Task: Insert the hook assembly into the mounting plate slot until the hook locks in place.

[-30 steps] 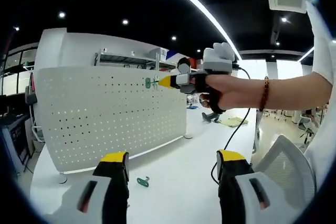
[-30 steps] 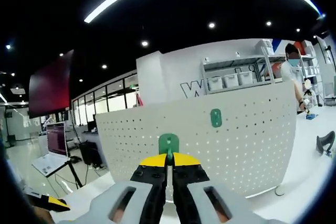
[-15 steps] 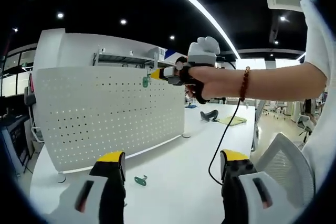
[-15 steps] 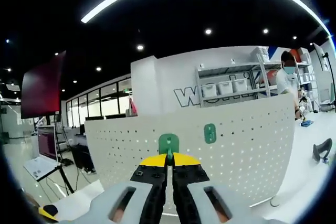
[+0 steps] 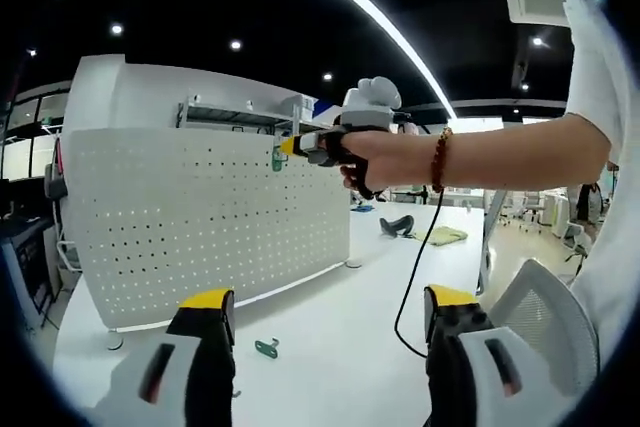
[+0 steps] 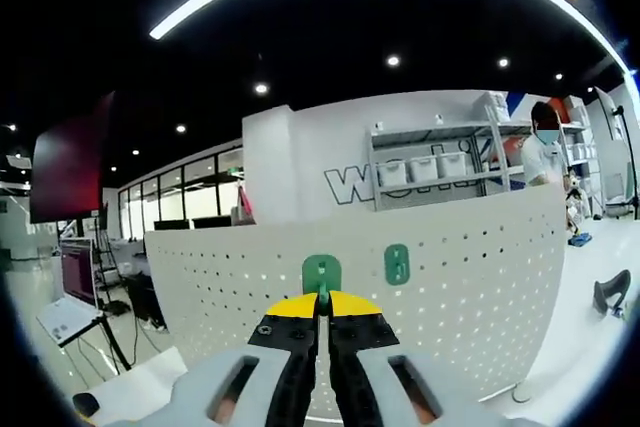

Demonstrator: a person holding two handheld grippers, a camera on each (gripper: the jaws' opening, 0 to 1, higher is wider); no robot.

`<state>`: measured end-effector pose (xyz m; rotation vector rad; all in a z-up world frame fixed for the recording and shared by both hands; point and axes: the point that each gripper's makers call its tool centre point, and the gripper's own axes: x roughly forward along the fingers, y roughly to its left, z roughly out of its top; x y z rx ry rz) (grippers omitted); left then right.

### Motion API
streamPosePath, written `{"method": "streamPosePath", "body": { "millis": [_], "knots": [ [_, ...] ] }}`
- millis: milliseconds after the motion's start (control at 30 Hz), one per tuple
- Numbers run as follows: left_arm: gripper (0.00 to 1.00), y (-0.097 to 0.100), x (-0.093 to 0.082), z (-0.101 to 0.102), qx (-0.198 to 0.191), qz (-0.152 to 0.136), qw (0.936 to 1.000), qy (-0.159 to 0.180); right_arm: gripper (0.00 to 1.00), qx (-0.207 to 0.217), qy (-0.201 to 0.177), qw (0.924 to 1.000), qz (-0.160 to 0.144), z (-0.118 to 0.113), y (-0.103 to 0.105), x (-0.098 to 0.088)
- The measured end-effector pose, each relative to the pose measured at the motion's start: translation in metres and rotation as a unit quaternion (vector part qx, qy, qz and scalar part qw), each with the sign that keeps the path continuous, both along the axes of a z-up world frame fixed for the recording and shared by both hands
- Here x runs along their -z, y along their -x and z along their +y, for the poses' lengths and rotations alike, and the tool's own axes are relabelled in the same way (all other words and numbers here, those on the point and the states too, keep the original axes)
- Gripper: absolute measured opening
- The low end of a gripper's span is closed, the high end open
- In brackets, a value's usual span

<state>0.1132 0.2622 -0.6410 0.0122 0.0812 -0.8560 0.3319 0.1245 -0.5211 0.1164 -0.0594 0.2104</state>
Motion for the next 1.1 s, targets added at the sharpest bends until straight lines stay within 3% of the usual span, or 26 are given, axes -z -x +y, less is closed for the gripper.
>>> {"method": "streamPosePath", "body": {
  "millis": [1100],
  "knots": [
    [0.8,-0.011,0.017,0.002,0.015,0.023,0.9996,-0.001,0.01,0.024,0.033,0.9991,0.01,-0.003,-0.052,0.001]
  ]
}}
